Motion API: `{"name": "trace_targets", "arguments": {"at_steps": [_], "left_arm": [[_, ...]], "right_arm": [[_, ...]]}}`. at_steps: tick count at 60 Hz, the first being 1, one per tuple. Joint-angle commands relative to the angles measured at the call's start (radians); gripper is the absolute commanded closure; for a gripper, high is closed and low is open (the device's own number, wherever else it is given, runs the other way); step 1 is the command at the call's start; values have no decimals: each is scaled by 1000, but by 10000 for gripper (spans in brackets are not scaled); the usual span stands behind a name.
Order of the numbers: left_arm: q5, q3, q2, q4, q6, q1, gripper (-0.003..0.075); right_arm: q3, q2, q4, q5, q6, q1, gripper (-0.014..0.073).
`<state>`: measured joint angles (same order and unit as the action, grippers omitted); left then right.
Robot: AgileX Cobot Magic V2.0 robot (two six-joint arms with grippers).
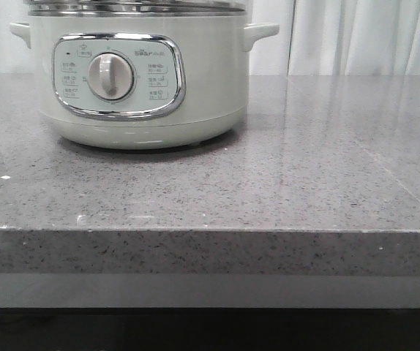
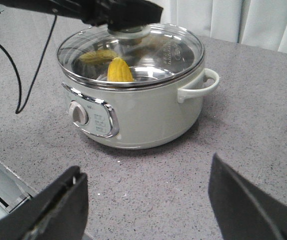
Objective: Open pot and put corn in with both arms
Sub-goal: 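Lower the glass lid back onto the pot with the left gripper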
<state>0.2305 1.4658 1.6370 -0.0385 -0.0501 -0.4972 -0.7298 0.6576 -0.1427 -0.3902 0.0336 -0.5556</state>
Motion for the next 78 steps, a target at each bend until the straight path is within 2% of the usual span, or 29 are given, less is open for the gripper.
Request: {"name": "trace_targets", "arguments": {"at_steps": [1, 15, 23, 31, 52, 68, 74, 78], "left_arm": [[-35, 40, -107, -8, -3, -5, 209], [217, 40, -282, 31, 8, -5, 212], [313, -1, -395, 29, 58, -5, 248], [320, -145, -530, 27, 58, -5, 283], [278, -565, -875, -45, 58, -5, 283], [219, -698, -998, -39, 58, -5, 286], [219, -700, -998, -27, 58, -5, 351], [217, -700, -996, -17, 58, -5, 430]], "right_arm": [[-28, -4, 7, 74, 10, 2, 64], [-28, -4, 7, 74, 10, 2, 64], [-28, -4, 7, 74, 10, 2, 64], [-28, -4, 7, 74, 10, 2, 64], [-28, -4, 7, 84, 10, 2, 64], [-27, -4, 7, 73, 10, 2, 64], [-27, -4, 7, 52, 10, 2, 109], [-27, -4, 7, 31, 10, 2, 214]]}}
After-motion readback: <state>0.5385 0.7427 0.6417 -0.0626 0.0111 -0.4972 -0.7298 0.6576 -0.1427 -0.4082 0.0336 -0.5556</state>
